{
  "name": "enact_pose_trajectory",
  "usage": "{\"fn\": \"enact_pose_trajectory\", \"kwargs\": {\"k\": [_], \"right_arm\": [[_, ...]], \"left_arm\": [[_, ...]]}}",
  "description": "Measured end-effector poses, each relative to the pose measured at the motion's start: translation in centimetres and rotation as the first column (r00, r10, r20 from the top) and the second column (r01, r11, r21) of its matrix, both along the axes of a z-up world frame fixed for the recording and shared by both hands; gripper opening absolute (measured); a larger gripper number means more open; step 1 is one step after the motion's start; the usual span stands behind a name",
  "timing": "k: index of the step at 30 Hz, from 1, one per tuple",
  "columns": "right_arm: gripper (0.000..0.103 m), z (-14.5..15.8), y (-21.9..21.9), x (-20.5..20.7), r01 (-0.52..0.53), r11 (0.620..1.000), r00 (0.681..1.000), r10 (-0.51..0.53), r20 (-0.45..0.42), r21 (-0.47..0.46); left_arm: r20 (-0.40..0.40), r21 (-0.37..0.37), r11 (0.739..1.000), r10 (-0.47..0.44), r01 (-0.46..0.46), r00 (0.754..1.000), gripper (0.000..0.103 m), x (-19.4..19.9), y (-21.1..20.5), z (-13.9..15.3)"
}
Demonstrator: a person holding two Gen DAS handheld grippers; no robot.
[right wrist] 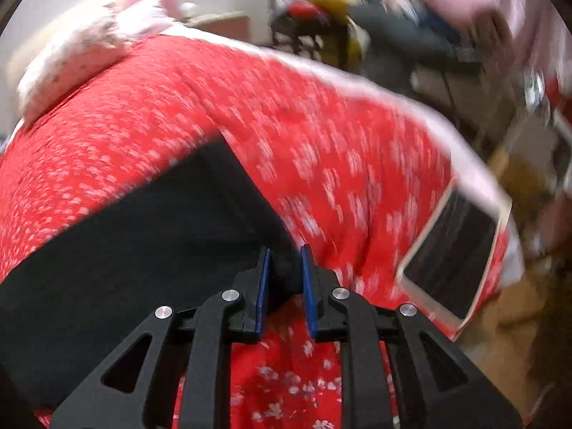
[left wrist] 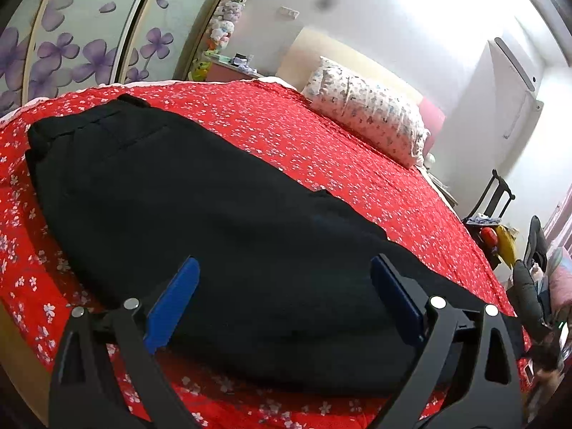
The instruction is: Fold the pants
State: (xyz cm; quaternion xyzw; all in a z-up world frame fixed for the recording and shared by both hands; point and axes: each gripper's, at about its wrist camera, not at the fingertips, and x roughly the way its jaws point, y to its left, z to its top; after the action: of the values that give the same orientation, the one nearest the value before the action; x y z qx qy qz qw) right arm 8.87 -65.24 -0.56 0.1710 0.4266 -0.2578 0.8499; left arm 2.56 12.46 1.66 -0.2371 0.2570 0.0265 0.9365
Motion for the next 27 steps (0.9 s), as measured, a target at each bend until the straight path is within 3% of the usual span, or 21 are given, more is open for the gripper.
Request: {"fn": "enact_pose_trajectory", "kwargs": {"k": [3,7,10,12,14,17,19,22,27], "right_arm": [[0.019,0.0,-0.4,-0.8,0.021,0.999,0.998,-0.023,0.059,0.04],[0.047,2.1,-0.5,-2.0,0.066,0.996,0.994,-0.071,0.08,0.06],[0.049,4.3,0.4,-4.4,0.087,0.996,0.982,-0.09,0.164,0.02],[0.049,5.5,1.8,-4.9,0.03,0.999,0.971,-0.039,0.235,0.039],[0.049,6.6,4.7,-4.3,-0.136,0.984,0.946,0.093,0.31,0.119],[0.049,7.3,8.5,-2.8,-0.25,0.956,0.924,0.188,0.332,0.154],[0.05,6.8,9.0,-2.7,-0.226,0.946,0.924,0.133,0.357,0.233],[0.049,4.9,6.0,-4.1,-0.124,0.894,0.918,-0.062,0.392,0.43],[0.049,2.3,0.6,-7.1,0.07,0.847,0.894,-0.288,0.343,0.528]], "left_arm": [[0.003,-0.008,1.0,0.003,-0.003,1.0,0.096,-0.1,0.3,0.0],[0.007,-0.028,1.0,0.001,-0.001,1.0,0.097,-0.2,0.6,0.1],[0.014,-0.049,0.999,0.006,-0.006,1.0,0.098,-0.4,0.9,0.2],[0.023,-0.063,0.998,0.014,-0.013,1.0,0.099,-0.5,1.1,0.3],[0.028,-0.062,0.998,0.023,-0.021,0.999,0.1,-0.7,1.1,0.4],[0.036,-0.043,0.999,0.022,-0.02,0.999,0.1,-1.0,0.9,0.6],[0.055,-0.014,1.0,0.027,-0.027,0.998,0.101,-1.4,0.8,1.0],[0.079,0.02,0.999,0.026,-0.027,0.997,0.101,-1.9,0.7,1.4],[0.065,0.005,1.0,0.012,-0.012,0.998,0.101,-1.6,1.3,1.2]]}}
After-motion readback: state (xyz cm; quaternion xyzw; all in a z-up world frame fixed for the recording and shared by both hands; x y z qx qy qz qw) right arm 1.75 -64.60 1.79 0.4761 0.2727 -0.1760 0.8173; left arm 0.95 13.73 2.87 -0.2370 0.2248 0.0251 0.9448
